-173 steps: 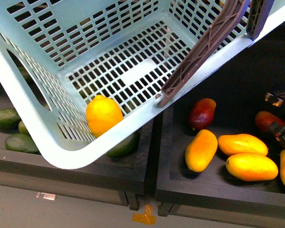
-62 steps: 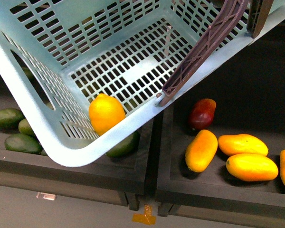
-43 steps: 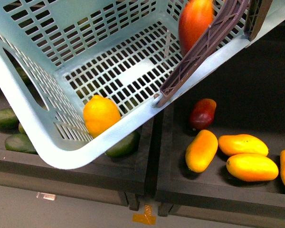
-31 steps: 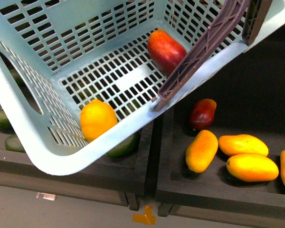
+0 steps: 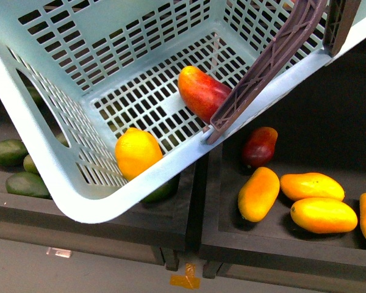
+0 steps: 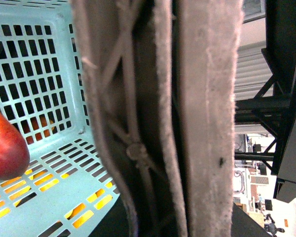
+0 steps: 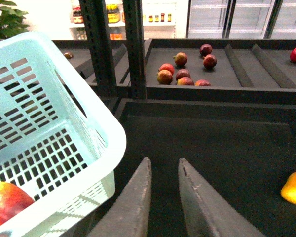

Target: Pick lemon and mango into basket

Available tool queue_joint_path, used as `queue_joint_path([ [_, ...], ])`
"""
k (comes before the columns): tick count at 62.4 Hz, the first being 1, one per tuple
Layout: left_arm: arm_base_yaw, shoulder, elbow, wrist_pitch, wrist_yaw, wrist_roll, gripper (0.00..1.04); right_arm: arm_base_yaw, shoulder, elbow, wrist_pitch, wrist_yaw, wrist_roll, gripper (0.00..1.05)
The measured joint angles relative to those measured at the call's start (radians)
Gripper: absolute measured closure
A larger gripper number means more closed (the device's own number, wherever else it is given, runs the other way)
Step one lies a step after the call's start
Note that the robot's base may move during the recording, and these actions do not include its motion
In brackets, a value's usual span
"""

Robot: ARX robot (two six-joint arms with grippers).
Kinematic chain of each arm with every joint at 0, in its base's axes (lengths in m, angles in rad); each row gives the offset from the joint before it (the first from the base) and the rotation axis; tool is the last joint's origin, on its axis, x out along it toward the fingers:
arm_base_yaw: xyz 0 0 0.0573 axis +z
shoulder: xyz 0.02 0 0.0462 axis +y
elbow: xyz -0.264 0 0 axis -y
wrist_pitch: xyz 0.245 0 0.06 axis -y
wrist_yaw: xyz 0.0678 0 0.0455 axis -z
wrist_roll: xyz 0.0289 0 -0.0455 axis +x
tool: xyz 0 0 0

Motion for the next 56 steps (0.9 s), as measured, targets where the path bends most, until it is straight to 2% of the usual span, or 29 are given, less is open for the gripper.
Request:
queue_joint_path([
  [2, 0.0, 0.0, 0.0, 0.0, -0.002, 0.002, 0.88, -0.004, -0.019, -0.016, 0.0, -0.004, -0.007, 1.03],
  [6, 0.0, 0.0, 0.0, 0.0, -0.001, 0.004, 0.88, -0.015, -0.06, -0.052, -0.005, -0.015, -0.007, 1.03],
  [9, 0.0, 0.0, 0.0, 0.0, 0.0, 0.002, 0.88, -0.047, -0.088, -0.074, -0.013, -0.068, -0.007, 1.03],
  [15, 0.0, 0.0, 0.0, 0.0, 0.003, 0.001, 0.88, -0.077, -0.143, -0.111, -0.033, -0.075, -0.007, 1.03],
  [38, 0.0, 0.0, 0.0, 0.0, 0.005, 0.001, 0.88, -0.08, -0.384, -0.21, -0.174, -0.079, -0.007, 1.03],
  [45, 0.0, 0.0, 0.0, 0.0, 0.002, 0.002, 0.88, -0.08, -0.406, -0.251, -0.144, -0.079, -0.007, 1.03],
  [56, 0.001, 0.0, 0.0, 0.0, 0.002, 0.002, 0.88, -0.08, -0.544, -0.254, -0.272, -0.08, -0.007, 1.03],
])
